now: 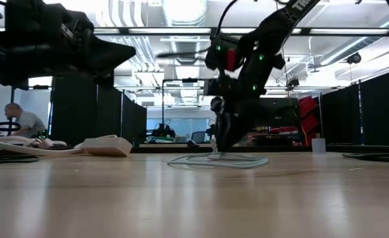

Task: Insert USB
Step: Insert the blue charger cable into the top white outlet extension

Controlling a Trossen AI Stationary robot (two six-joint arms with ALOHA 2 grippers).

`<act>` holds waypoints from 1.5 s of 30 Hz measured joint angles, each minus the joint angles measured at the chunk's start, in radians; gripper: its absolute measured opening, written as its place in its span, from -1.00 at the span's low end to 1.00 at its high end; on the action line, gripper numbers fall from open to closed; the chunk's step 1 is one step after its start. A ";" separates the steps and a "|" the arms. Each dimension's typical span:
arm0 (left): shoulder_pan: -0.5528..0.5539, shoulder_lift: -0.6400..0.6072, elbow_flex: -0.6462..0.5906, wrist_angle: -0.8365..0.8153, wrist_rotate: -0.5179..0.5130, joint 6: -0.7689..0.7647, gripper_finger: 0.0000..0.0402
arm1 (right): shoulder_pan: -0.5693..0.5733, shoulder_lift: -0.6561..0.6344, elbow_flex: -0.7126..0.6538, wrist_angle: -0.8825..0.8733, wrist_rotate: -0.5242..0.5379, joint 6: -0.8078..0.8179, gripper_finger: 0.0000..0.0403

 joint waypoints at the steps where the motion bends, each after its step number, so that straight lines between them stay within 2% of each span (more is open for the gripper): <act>1: -0.005 0.016 0.009 -0.002 0.000 0.000 -0.99 | 0.000 0.012 -0.001 0.001 0.001 0.000 -0.40; 9: -0.055 0.156 0.079 -0.002 0.015 0.000 -0.99 | 0.018 0.038 0.002 0.030 -0.001 0.008 -0.33; 17: -0.076 0.231 0.114 0.000 0.017 -0.026 -0.99 | 0.062 0.035 0.020 0.027 0.011 -0.051 -0.37; 32: -0.078 0.227 0.132 -0.002 0.028 -0.003 -0.99 | 0.061 0.037 0.021 0.120 0.038 -0.014 -0.46; 42: -0.078 0.234 0.132 -0.004 0.027 0.027 -0.99 | 0.060 0.111 0.026 0.155 -0.015 -0.017 -0.38; 45: -0.078 0.234 0.132 -0.012 0.027 0.027 -0.99 | 0.061 0.114 0.025 0.152 -0.004 0.017 -0.46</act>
